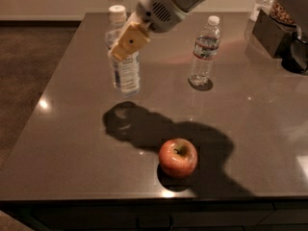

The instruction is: Move blue plastic bottle near water bottle

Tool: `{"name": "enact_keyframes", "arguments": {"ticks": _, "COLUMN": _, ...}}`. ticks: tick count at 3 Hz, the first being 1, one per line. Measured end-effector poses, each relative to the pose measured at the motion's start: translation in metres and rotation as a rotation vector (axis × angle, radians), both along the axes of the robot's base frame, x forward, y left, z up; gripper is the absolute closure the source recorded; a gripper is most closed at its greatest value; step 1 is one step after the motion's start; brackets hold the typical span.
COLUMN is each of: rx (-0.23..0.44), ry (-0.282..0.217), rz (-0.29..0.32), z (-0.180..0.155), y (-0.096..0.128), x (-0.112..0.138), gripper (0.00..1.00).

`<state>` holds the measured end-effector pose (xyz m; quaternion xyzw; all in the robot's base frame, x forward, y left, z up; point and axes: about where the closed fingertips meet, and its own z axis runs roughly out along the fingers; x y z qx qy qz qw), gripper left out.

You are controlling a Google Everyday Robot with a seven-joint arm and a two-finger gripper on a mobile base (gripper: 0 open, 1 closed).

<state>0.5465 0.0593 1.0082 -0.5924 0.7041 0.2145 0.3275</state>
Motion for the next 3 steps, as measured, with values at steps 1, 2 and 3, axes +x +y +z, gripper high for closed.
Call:
{"name": "enact_keyframes", "arguments": {"ticks": 1, "rx": -0.015, "ry": 0.002, "rz": -0.066, "z": -0.005, "y": -0.038, "x": 0.025, "gripper": 1.00}}
{"name": "enact_keyframes", "arguments": {"ticks": 2, "rx": -0.022, "ry": -0.007, "rz": -0.098, "z": -0.006, "y": -0.060, "x": 0.044, "gripper": 1.00}}
{"name": "enact_keyframes", "arguments": {"ticks": 3, "rx": -0.022, "ry": -0.025, "rz": -0.106, "z": -0.004, "y": -0.067, "x": 0.060, "gripper": 1.00}}
